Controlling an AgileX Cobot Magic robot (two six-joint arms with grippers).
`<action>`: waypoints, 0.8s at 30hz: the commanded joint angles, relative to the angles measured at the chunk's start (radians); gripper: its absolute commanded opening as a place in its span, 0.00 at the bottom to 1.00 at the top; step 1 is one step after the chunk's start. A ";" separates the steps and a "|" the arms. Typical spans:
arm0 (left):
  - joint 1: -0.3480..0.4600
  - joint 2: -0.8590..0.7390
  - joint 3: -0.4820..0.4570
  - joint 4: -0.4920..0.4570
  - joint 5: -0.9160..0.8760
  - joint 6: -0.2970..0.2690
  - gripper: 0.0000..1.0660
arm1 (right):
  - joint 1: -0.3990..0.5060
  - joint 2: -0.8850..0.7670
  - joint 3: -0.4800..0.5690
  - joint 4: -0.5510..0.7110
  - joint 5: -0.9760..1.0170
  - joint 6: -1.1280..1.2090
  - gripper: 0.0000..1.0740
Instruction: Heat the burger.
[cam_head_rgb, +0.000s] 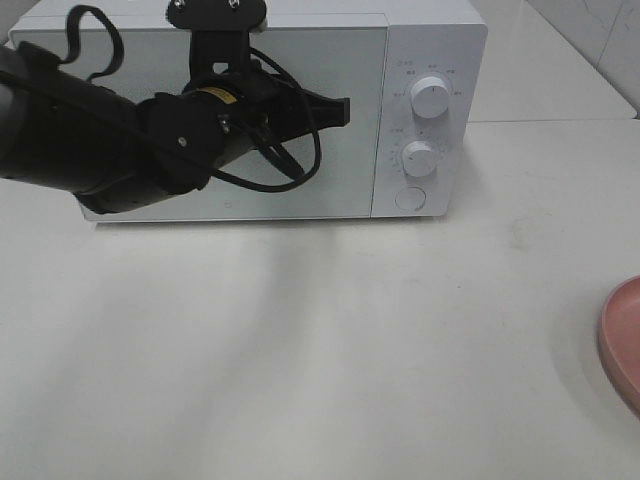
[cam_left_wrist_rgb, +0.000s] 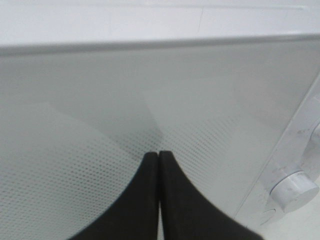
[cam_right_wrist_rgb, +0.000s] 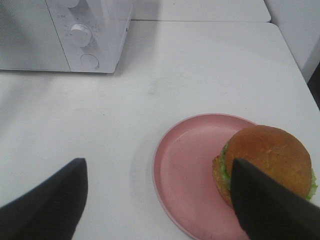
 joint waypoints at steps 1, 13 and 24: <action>-0.018 -0.057 0.049 -0.012 0.032 0.039 0.00 | -0.006 -0.029 0.002 -0.001 -0.005 -0.010 0.71; -0.018 -0.273 0.267 -0.012 0.354 0.069 0.02 | -0.006 -0.029 0.002 -0.001 -0.005 -0.010 0.71; 0.139 -0.441 0.345 0.035 0.735 0.069 0.94 | -0.006 -0.029 0.002 -0.001 -0.005 -0.010 0.71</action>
